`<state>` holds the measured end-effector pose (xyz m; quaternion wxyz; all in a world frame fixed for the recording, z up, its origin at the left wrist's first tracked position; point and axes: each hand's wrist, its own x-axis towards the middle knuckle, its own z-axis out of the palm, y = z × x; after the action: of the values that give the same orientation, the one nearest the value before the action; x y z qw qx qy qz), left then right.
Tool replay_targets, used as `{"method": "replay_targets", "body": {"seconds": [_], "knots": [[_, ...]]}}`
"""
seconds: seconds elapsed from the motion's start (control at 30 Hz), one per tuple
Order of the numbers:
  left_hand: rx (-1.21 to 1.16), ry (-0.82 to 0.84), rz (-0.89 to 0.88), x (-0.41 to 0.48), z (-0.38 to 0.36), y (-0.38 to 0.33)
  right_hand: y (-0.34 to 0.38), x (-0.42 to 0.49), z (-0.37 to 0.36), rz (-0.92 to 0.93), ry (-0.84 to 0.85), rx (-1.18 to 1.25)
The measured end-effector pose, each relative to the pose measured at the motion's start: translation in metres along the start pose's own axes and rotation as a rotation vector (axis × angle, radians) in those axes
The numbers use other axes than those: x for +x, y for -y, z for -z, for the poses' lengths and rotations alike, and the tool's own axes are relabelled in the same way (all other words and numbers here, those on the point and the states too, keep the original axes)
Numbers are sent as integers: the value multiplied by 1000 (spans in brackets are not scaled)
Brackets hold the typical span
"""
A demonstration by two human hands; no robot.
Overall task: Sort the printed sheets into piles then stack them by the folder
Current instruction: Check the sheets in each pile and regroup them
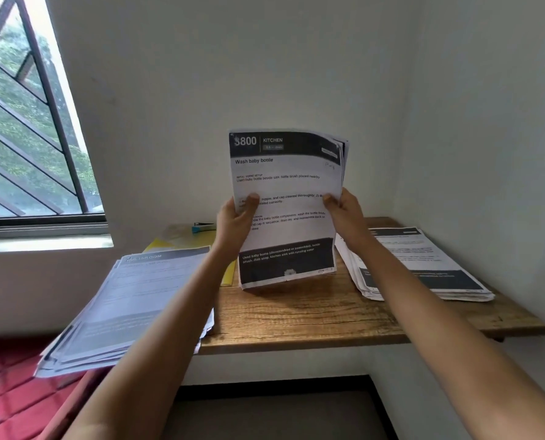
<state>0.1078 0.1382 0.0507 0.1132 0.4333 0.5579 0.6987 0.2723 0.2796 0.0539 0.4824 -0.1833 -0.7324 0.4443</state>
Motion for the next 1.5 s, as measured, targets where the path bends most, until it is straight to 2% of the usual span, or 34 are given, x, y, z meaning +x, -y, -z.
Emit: {"method": "replay_targets", "body": {"seconds": [0.27, 0.37, 0.53, 0.6, 0.7, 0.83, 0.93, 1.03, 1.1, 1.23, 1.3, 1.4, 1.5], "knots": [[104, -101, 59, 10, 2, -9, 6, 7, 8, 27, 9, 13], [65, -8, 132, 13, 7, -15, 7, 8, 8, -40, 17, 45], [39, 268, 227, 10, 22, -26, 1, 6, 6, -224, 6, 36], [-20, 276, 215, 11, 23, -35, 1, 5, 6, -267, 66, 12], [-111, 163, 230, 14, 20, -46, 7, 3, 6, -267, 142, 14], [-256, 103, 144, 22, 19, -65, 18, 2, 7, -225, 189, 76], [-381, 193, 17, 26, 23, -77, 26, -1, 9, -207, 266, 90], [-414, 233, -23, 29, 27, -82, 35, -1, 12, -192, 331, 8], [-420, 214, -15, 29, 25, -85, 41, 5, 11, -126, 255, 15], [-456, 189, 20, 30, 21, -86, 63, 21, -1, 22, -15, 141], [-472, 183, 43, 31, 22, -84, 74, 31, -5, 66, -106, 131], [-479, 189, 81, 32, 26, -83, 77, 41, -8, 87, -167, 91], [-456, 213, 105, 31, 31, -81, 74, 44, -8, 34, -172, 48]]}}
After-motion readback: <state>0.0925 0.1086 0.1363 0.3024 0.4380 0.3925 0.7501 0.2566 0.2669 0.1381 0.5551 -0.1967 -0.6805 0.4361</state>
